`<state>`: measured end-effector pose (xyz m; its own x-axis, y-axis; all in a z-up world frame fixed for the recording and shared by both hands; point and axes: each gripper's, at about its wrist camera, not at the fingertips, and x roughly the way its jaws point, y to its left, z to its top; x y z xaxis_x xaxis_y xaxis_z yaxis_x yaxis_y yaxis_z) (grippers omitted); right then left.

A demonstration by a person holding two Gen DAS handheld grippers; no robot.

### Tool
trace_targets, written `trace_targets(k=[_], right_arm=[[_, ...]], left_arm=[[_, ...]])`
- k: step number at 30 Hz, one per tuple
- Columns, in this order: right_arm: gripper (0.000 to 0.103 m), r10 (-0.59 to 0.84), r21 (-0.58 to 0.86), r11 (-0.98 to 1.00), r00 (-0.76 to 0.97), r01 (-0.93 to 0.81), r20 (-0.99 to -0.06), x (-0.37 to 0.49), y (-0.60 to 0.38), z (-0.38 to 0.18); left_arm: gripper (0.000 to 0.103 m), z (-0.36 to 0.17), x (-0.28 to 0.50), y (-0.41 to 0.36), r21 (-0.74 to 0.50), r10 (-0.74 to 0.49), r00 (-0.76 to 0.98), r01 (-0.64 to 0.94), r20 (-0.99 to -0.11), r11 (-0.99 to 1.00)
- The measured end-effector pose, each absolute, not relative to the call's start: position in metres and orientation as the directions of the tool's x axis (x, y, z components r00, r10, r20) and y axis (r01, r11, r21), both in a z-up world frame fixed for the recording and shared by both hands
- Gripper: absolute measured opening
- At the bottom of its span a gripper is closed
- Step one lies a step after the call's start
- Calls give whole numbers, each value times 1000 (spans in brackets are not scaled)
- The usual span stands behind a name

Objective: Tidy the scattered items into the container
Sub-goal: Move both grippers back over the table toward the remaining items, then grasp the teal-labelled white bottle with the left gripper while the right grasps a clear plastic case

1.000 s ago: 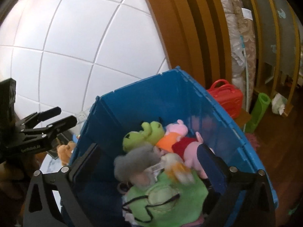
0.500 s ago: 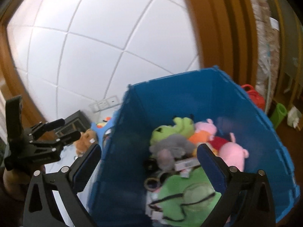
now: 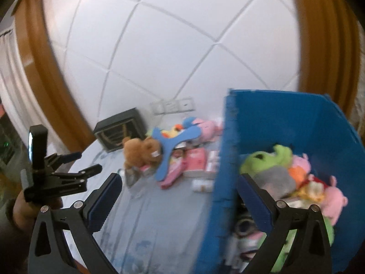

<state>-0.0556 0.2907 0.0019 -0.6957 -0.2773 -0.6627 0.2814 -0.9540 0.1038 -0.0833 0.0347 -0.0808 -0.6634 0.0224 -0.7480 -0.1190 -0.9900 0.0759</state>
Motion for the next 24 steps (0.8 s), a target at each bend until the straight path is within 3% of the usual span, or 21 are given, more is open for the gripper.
trace_targets(k=[13,24], right_arm=[[102,-255,84,-946,-557,313,-790,-104,173,-115],[102,-222,80,-944,-436,321,-872,-136,110,-233]], left_arm=[[87,-209,-133,-114,106,-96,-557,14,-825,-994],[87,-328,-220,-149,48,-7,-541,-62,-841,-997]])
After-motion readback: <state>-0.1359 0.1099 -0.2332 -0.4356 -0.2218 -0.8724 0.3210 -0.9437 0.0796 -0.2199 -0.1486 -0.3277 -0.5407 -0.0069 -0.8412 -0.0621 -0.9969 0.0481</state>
